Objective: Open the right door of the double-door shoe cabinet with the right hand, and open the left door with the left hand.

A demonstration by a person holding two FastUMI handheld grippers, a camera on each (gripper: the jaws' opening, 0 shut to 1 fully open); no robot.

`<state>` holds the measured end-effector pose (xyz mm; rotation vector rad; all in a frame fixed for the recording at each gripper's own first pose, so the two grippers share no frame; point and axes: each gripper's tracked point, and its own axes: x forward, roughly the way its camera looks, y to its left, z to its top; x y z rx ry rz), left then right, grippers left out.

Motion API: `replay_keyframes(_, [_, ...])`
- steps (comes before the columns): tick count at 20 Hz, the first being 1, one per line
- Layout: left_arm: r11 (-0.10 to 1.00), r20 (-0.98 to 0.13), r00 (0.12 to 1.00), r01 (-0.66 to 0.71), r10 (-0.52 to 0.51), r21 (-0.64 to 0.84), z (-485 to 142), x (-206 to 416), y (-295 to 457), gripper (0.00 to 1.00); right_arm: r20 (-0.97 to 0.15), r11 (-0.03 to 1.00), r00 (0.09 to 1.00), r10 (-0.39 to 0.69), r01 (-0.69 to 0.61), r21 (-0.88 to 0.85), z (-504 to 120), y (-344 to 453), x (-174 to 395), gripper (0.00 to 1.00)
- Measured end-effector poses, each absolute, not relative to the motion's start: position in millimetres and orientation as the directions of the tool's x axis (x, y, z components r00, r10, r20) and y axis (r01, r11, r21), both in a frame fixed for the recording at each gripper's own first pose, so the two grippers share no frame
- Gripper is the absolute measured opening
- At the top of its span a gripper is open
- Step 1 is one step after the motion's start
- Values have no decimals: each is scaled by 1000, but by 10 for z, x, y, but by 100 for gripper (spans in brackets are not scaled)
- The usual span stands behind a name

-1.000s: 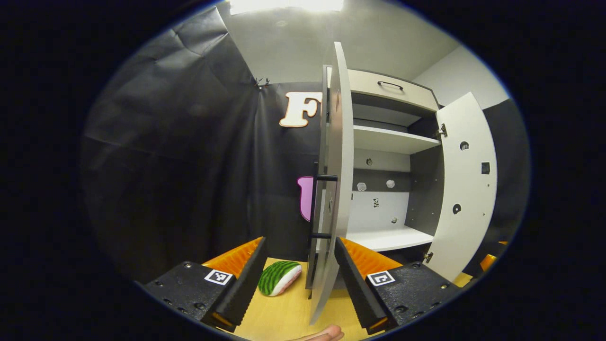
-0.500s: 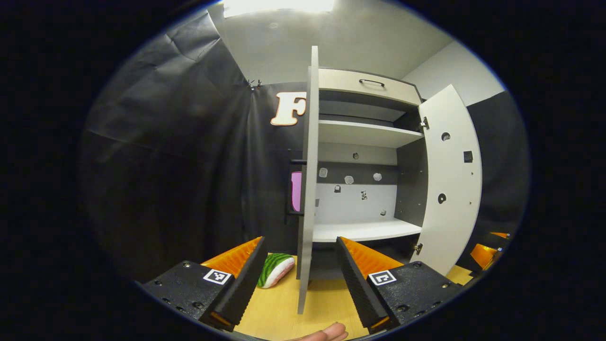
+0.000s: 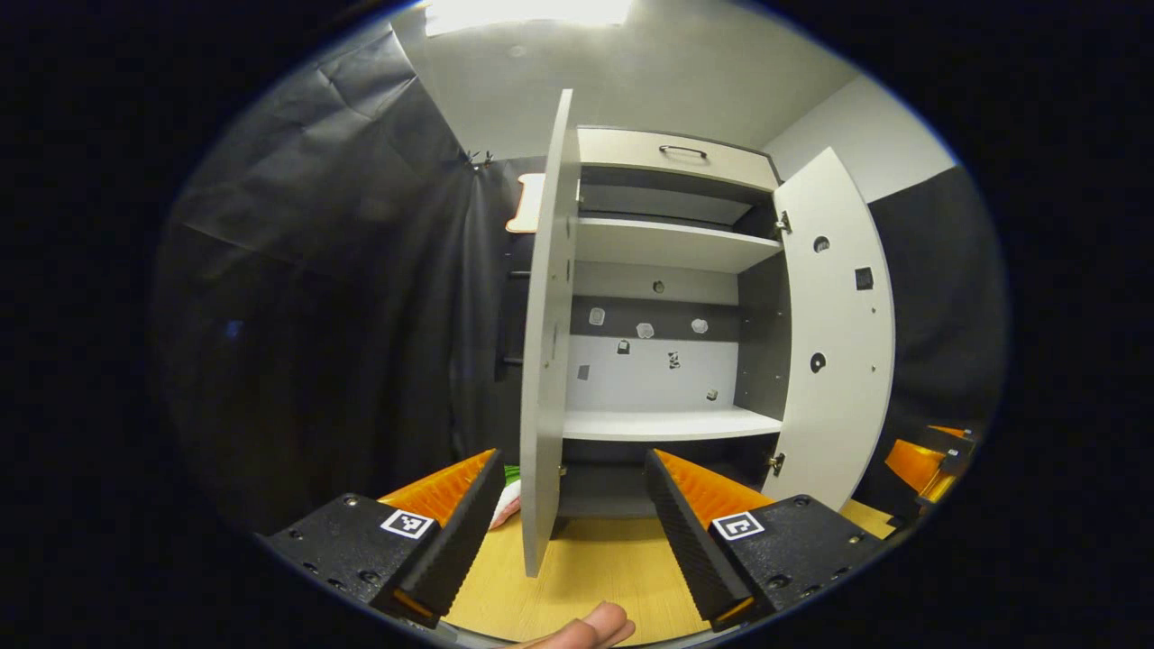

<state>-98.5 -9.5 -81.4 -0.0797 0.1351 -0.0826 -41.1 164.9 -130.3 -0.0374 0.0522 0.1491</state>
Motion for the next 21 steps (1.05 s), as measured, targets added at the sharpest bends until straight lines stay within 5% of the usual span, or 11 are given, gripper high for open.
replay_keyframes(21, [994, -165, 982, 88, -96, -59, -978, -1021, -637, 96, -40, 984, 985, 165, -167, -59, -1325, 1506, -375, 99])
